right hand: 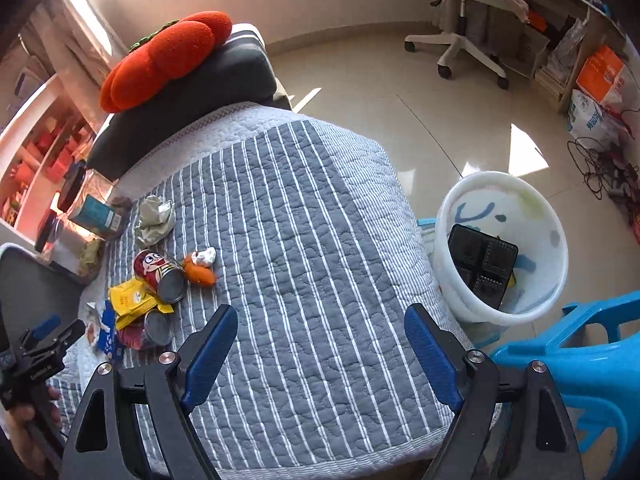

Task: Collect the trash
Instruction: 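Return to the bed and grasp the blue nut box with the left tool, then hold the blue box in the left tool while the right tool grasps the red can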

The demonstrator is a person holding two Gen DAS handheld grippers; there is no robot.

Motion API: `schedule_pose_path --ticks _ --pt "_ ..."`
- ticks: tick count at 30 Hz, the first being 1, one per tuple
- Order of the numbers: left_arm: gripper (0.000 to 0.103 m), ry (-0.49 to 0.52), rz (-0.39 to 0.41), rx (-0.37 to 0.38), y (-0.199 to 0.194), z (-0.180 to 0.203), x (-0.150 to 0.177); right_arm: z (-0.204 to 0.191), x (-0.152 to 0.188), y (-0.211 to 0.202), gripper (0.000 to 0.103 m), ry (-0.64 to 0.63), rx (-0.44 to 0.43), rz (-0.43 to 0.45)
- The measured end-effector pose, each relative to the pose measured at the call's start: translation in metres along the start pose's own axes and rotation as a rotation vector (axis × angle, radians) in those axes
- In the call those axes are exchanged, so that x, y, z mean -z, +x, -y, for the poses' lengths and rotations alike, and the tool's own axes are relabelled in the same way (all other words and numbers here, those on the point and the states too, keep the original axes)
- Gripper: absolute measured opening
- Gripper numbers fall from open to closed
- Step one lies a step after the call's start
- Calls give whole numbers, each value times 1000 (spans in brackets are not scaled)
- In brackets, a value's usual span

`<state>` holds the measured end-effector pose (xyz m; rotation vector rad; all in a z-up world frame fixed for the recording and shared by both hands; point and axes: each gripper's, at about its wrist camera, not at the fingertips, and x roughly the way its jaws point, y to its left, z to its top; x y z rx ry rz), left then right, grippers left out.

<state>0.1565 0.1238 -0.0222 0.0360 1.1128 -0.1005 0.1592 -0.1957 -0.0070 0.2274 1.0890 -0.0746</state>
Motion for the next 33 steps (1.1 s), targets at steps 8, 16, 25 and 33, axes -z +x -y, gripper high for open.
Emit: schedule_pose_path --ticks 8,16,25,33 --pt "102 -93 -130 2 31 -49 7 -60 2 36 87 -87 -14 -57" --pt "98 -72 -246 55 66 -54 12 -89 5 62 87 -139 3 -101" --pt "65 63 -319 52 96 -30 20 -103 8 74 87 -170 5 -126" --pt "62 -6 -204 100 60 -38 11 -97 -2 82 87 -128 15 -128"
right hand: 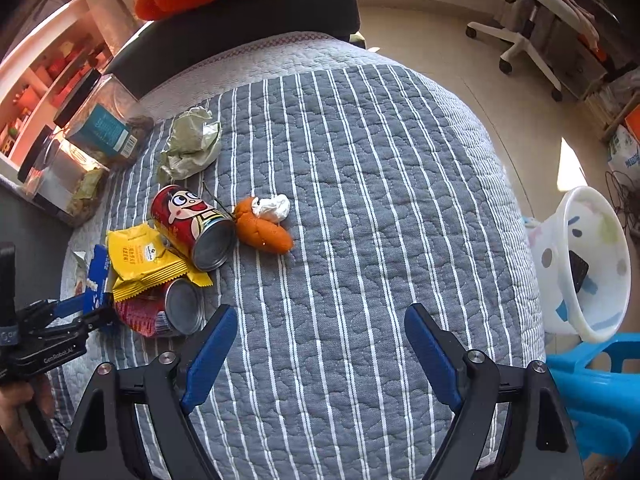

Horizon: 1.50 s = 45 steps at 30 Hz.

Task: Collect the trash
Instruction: 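Hold the blue box in the left tool while the right tool grasps the red can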

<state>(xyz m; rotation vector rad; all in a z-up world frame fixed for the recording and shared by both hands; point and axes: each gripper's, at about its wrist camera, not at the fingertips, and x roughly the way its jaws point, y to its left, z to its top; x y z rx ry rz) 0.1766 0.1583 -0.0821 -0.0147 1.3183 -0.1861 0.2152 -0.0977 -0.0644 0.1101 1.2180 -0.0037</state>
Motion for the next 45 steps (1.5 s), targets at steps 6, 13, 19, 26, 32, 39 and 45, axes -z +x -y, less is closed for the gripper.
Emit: schedule_pose_path --ticks 6,13,19,26,32,39,45 --pt "63 -78 129 2 -39 -15 -2 -9 -11 13 87 52 -39 -8" --pt "63 -68 181 -67 -52 -19 -6 -70 -25 31 87 7 -110 14" --pt "63 -88 159 -51 -49 -26 1 -120 -45 42 71 -148 -224 117" --pt "63 -95 130 -33 -42 -26 3 -137 -48 82 63 -279 -98 49" --pt "63 -73 118 -37 -36 -21 0 -137 -48 93 63 -293 -124 41" --pt "63 -80 128 -36 -40 -19 0 -137 -43 86 58 -309 -144 11" --pt "63 -74 165 -21 -49 -4 -2 -119 -40 44 58 -272 -208 53"
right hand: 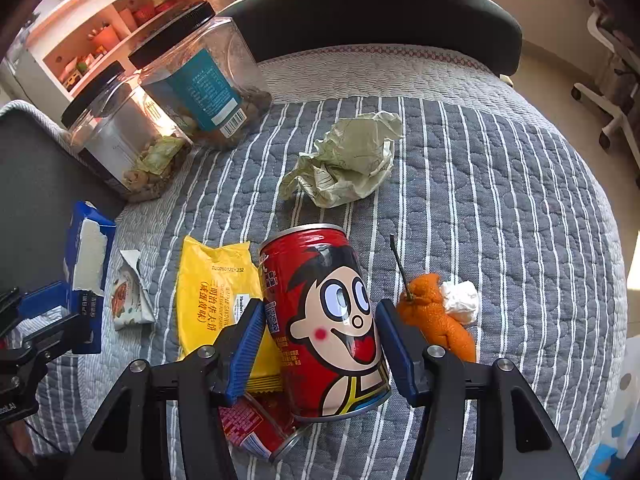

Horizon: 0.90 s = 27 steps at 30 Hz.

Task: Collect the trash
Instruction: 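Hold the blue box in the left tool while the right tool grasps the red can, then carry blue box and red cartoon can to the white bin and open both tools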

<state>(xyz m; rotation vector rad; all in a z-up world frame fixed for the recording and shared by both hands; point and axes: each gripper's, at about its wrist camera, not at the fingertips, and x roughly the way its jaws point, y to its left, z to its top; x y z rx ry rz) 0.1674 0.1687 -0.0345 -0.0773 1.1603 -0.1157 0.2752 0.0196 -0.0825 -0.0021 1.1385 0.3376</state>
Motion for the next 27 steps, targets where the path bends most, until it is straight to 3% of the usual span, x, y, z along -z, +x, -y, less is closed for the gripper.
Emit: schedule_pose_path --ticks 10,27 --pt "63 69 56 37 -11 55 -8 50 21 -68 58 69 41 70" --pt "62 250 84 99 3 185 -15 181 76 -155 58 267 159 123"
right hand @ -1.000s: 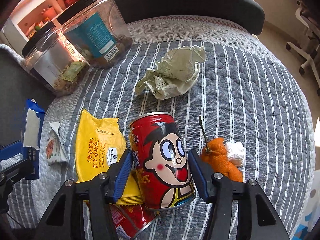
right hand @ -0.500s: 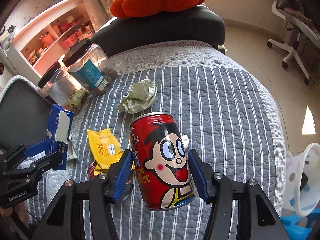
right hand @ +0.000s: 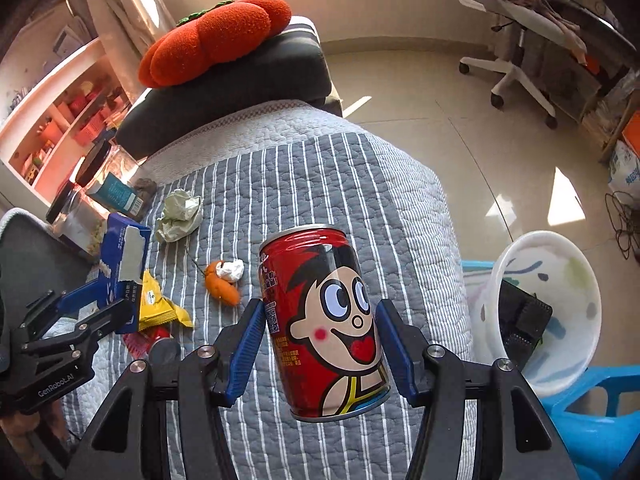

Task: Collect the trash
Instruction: 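Carry blue box and red cartoon can to the white bin and open both tools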

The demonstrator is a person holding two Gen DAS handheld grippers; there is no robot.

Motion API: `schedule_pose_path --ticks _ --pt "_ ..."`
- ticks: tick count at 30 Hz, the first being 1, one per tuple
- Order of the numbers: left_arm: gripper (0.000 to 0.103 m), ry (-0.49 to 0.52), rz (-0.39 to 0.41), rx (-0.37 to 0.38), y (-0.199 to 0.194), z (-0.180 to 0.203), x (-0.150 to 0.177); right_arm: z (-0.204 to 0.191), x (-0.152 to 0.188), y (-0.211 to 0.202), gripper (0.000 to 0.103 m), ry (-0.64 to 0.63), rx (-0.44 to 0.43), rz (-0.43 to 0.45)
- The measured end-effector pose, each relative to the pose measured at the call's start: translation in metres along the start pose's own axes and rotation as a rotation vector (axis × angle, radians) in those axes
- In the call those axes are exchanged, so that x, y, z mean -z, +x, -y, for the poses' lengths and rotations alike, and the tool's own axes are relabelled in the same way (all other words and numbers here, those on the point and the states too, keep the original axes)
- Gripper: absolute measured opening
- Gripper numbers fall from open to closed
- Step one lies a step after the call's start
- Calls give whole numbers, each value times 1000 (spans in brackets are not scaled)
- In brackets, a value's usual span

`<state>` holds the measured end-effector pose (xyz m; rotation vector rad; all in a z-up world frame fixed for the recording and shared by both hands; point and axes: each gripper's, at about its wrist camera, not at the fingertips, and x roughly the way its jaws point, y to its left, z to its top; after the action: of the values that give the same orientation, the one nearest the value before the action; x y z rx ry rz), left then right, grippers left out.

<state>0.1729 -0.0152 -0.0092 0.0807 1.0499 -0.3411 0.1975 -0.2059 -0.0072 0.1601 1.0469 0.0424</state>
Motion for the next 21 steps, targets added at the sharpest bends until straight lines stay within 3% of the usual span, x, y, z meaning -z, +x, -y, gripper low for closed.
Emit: schedule_pose_path --ticks 9,21 --pt "63 104 1 46 18 72 -5 89 14 -36 58 159 67 33" --pt "63 271 -46 169 57 188 -19 207 43 -81 58 347 193 71"
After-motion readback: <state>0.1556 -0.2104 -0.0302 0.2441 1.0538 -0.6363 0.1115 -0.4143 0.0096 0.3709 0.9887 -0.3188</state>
